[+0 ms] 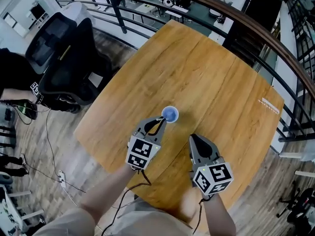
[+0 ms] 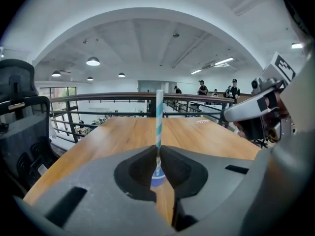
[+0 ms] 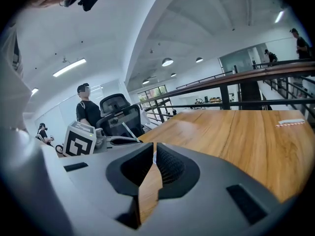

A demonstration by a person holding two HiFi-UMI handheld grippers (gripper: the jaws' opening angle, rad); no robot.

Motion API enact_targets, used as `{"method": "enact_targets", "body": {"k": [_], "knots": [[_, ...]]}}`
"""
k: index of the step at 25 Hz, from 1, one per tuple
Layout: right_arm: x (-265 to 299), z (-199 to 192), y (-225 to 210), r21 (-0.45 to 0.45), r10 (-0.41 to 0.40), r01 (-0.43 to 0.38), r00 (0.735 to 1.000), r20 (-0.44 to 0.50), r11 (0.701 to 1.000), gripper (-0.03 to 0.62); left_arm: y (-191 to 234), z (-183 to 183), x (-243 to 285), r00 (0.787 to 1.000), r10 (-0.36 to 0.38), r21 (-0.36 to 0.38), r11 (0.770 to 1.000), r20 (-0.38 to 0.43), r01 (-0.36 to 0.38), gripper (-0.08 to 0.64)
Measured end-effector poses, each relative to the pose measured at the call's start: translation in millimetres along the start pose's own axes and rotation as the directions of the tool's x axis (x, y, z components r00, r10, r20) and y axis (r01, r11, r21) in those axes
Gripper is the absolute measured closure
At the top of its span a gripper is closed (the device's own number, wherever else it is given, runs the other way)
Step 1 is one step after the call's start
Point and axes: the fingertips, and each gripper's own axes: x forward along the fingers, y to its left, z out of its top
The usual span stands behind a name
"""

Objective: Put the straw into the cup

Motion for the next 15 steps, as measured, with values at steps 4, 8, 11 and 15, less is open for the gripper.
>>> {"method": "enact_targets", "body": {"k": [4,8,11,15], "knots": [[0,-5,-7,0.01,-0.007,0.008,1.0,-0.009,1.0,0.561,-6,-14,13,0.999,-0.008,0.0,1.0,-0.031,0.008,0.525],[3,-9,-5,0.01,0.007,-0.007,1.0,-0.026,1.0,0.561,-6,-29,19,0.998,-0.009,-0.029,1.0,-0.06,0.007,0.525],[2,-11,-7,0.007,0.009,-0.008,0.999,-0.033,1.0,0.561,-6,-35,24,0.997,-0.009,-0.044,0.999,-0.071,0.006,0.525],[0,-15,-6,0.016,0.004,-0.003,0.999,-0.037,1.0,0.561,-9,-38,24,0.998,-0.03,-0.05,0.998,-0.063,0.027,0.52]]}}
